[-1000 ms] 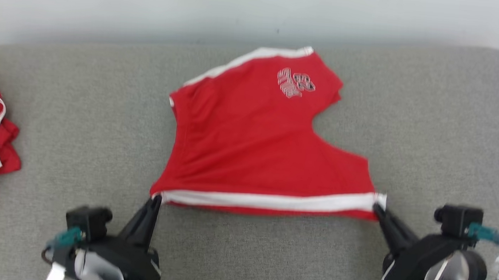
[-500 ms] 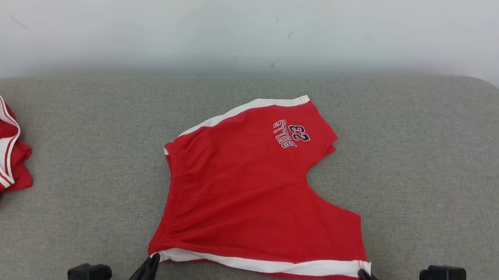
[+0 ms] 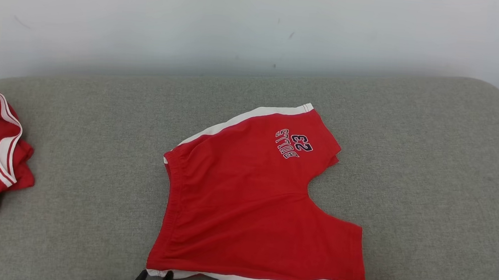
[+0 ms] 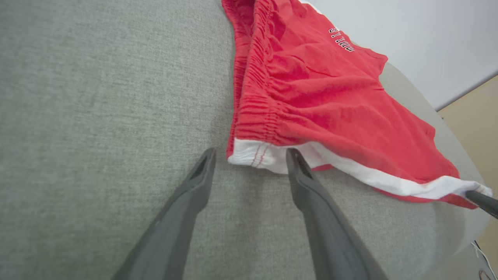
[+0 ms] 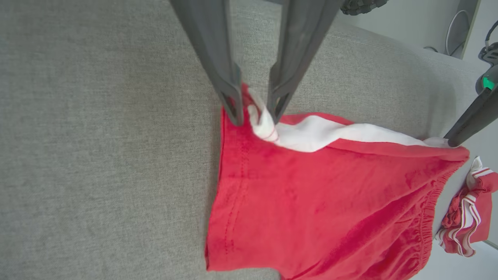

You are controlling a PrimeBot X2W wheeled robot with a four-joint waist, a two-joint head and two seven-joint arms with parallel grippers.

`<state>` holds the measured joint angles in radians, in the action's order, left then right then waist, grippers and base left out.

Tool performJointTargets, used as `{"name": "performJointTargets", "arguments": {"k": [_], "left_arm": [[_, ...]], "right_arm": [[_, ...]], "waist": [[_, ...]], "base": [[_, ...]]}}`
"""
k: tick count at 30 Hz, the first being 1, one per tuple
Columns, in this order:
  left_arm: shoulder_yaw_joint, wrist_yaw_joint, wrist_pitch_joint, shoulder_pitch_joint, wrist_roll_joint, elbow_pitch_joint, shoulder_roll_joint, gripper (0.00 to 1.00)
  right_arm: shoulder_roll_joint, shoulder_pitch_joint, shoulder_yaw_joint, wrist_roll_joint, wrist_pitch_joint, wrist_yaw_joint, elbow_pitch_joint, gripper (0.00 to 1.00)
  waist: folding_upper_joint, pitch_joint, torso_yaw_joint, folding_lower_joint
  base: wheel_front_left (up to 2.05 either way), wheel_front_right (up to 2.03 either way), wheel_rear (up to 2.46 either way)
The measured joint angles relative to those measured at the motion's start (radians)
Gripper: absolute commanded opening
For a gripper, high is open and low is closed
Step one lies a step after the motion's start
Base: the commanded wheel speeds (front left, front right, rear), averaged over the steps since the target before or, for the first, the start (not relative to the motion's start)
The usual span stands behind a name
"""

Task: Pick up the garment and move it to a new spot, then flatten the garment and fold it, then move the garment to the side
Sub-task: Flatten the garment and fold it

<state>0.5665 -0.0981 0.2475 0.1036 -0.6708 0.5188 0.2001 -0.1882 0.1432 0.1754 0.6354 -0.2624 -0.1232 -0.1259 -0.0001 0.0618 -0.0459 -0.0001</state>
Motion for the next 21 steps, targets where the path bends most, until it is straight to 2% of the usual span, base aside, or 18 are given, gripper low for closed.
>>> {"name": "performJointTargets", "arguments": {"k": [5,10,16,21], "left_arm": [[0.008,-0.009,0.0,-0.006,0.0,-0.001,-0.001,1.0],[-0.075,-0.006,0.0,-0.043,-0.028,-0.019,0.032,1.0],[-0.179,0.048,0.002,-0.054,-0.015,-0.102,0.053,1.0],[-0.237,0.083,0.003,-0.056,0.035,-0.194,0.059,1.0]], "right_arm": [[-0.003,0.001,0.004,-0.041,0.027,0.002,-0.035,1.0],[-0.02,0.004,-0.017,-0.081,0.091,0.016,-0.029,1.0],[-0.018,-0.018,-0.041,-0.128,0.2,0.037,0.004,1.0],[0.025,-0.036,-0.08,-0.145,0.288,0.081,0.012,1.0]], "waist": [[0.0,-0.006,0.011,0.0],[0.0001,-0.018,0.023,0.0001],[0.0001,-0.043,0.035,0.0],[0.0,-0.067,0.046,0.0001]], "base": [[0.0,0.0,0.0],[0.0,0.0,0.0],[0.0,0.0,0.0],[0.0,0.0,0.0]]}}
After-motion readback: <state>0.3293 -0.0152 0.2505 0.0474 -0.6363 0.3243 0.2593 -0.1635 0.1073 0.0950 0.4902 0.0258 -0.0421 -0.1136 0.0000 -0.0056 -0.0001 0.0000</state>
